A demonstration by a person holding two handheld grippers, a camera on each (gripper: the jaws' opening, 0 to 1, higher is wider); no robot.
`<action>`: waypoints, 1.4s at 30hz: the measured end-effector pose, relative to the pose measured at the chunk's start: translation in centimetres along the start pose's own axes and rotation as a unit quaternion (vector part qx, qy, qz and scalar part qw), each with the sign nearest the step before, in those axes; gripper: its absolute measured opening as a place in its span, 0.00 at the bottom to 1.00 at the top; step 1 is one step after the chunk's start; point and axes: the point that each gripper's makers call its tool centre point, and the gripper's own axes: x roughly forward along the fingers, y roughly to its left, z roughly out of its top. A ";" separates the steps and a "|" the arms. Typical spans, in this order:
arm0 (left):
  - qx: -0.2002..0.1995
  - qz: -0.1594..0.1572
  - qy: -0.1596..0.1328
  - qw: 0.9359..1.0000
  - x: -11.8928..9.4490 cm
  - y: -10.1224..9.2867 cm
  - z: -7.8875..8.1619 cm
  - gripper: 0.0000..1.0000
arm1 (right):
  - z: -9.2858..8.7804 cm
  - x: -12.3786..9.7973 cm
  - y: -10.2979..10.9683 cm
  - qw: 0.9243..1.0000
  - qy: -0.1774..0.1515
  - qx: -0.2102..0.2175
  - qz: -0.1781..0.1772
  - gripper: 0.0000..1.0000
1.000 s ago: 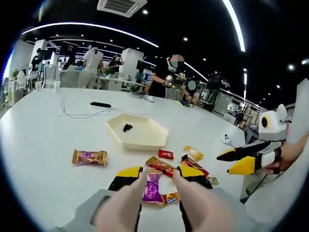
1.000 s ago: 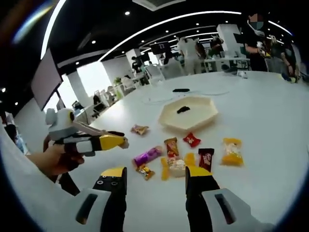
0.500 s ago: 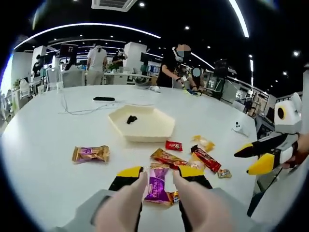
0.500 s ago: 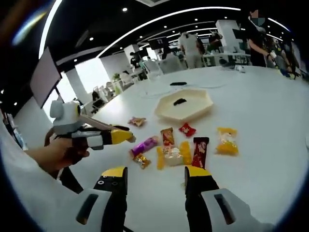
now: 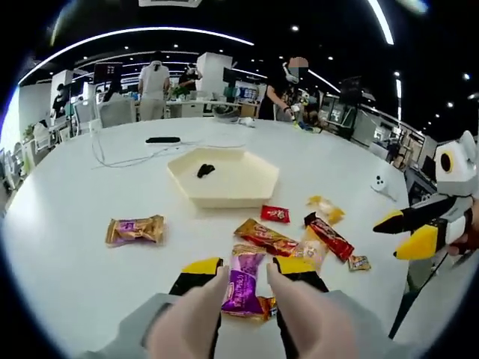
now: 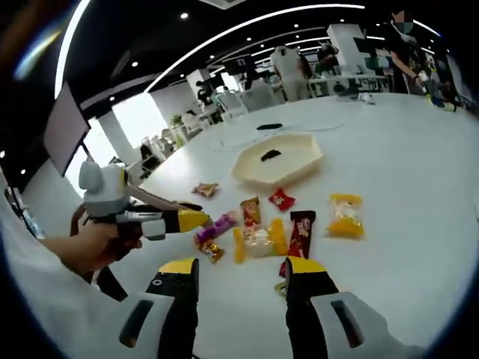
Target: Place the target food into the container with the food tongs after gripping and lifting it, then release it inside without dropping or visibly crushing the food.
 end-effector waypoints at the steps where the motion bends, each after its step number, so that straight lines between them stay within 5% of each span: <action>1: 0.000 0.006 0.006 1.000 0.1 0.2 -0.2 0.25 | 0.0 0.0 -0.1 1.000 0.001 0.001 0.000 0.47; 17: 0.005 0.013 0.022 1.000 1.1 -0.2 -0.4 0.25 | 0.2 0.3 -0.6 1.000 0.011 0.015 0.009 0.45; 31: 0.081 0.017 0.031 0.996 1.9 0.4 -1.9 0.23 | -0.3 0.3 -0.6 1.000 0.014 0.023 0.009 0.44; 42: 0.085 0.014 0.027 0.996 2.2 0.9 -1.9 0.17 | 0.1 0.4 -0.9 1.000 0.004 0.029 0.003 0.43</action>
